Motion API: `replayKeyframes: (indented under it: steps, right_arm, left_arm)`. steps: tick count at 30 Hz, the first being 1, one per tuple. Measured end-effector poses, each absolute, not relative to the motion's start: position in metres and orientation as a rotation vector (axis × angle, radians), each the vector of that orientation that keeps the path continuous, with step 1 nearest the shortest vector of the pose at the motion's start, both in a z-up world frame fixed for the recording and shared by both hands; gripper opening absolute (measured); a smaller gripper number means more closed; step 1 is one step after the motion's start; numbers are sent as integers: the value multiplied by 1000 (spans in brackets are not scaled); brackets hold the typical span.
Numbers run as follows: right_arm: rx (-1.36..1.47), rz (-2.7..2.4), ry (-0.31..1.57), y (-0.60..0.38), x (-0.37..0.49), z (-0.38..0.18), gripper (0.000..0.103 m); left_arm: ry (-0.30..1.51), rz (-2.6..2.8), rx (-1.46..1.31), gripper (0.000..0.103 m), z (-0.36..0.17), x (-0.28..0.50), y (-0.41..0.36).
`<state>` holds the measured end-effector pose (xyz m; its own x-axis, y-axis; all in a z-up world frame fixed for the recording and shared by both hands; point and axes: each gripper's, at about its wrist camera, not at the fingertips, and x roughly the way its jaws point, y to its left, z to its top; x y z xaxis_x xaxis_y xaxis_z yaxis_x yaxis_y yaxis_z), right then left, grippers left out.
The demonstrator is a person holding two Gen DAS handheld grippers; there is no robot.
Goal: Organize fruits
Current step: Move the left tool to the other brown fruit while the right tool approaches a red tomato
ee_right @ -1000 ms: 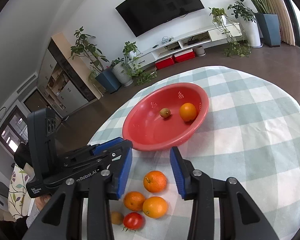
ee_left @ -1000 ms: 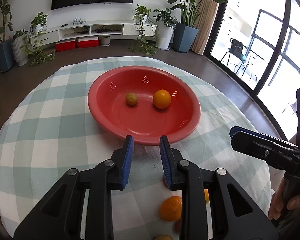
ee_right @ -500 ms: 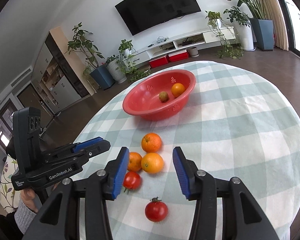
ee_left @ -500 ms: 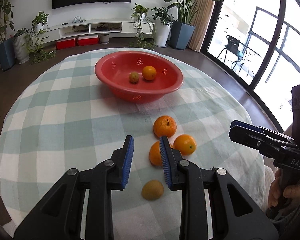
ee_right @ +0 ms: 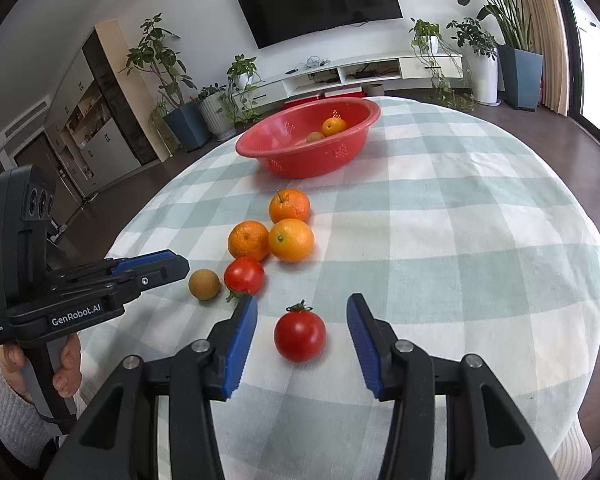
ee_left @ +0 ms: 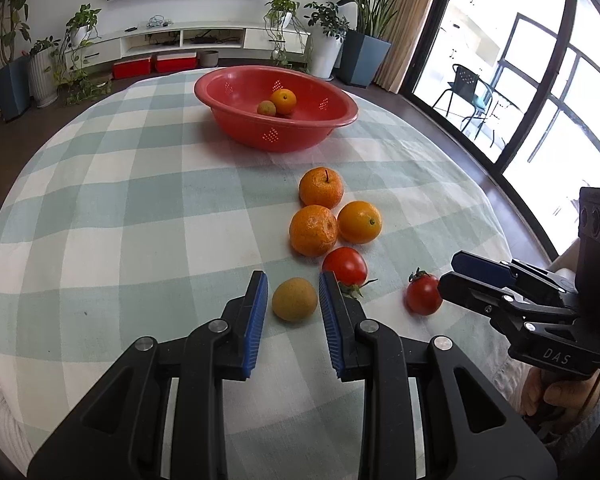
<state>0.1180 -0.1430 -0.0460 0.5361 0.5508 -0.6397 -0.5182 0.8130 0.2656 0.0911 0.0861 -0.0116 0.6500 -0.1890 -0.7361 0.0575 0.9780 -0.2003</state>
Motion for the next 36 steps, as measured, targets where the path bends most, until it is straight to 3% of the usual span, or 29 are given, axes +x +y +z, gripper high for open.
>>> replayKeyframes:
  steps: [36]
  right_arm:
    - [-21,614,809,-124,108,-61,50]
  left_arm:
    - [887,-136,-139,25,-31,95,78]
